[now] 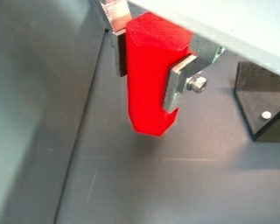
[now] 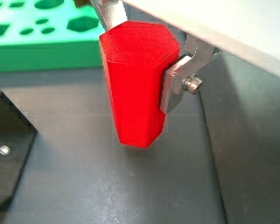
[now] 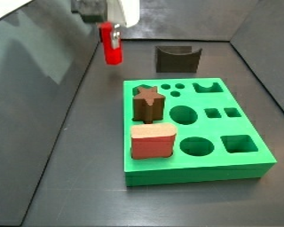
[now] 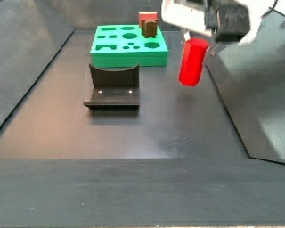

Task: Pick up the hexagon object. Move up. Move to above the board. Insert the hexagon object.
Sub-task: Move up, then move to above the board.

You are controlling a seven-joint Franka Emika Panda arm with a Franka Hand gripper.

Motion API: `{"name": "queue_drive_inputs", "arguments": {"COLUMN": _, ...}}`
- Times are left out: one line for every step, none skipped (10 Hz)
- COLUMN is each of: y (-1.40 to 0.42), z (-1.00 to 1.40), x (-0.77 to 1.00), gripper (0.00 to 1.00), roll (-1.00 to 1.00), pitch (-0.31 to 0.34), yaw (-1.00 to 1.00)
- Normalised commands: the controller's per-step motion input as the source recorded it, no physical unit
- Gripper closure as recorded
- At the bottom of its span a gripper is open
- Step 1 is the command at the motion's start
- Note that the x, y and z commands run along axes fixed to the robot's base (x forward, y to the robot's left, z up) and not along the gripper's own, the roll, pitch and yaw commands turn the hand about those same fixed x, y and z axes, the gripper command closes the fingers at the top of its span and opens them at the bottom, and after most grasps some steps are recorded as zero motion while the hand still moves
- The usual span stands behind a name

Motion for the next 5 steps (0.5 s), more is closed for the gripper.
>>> {"name": "queue_drive_inputs", "arguments": {"y": 0.01, "z": 0.39, "x": -0.02, "gripper": 1.0, "roll": 0.02, "pitch": 0.02, "yaw": -0.03}}
{"name": "queue_drive_inputs", "arguments": {"y": 0.01, "z": 0.19, "x": -0.02, "gripper": 1.0, "roll": 0.03, "pitch": 0.03, "yaw": -0.03}}
{"name": "queue_drive_inputs", "arguments": {"y": 0.05, "z": 1.0, "x": -0.04, "gripper": 1.0, "roll": -0.01, "pitch": 0.29, "yaw": -0.12}}
{"name": "queue_drive_inputs", "arguments": {"y": 0.06, "z": 1.0, "x": -0.04, "gripper": 1.0, "roll": -0.01, "pitch": 0.288, "yaw": -0.11}}
{"name": "queue_drive_inputs", "arguments": {"y": 0.05, "z": 1.0, "x": -0.03, "gripper": 1.0, "roll": 0.0, "pitch": 0.245, "yaw": -0.09}}
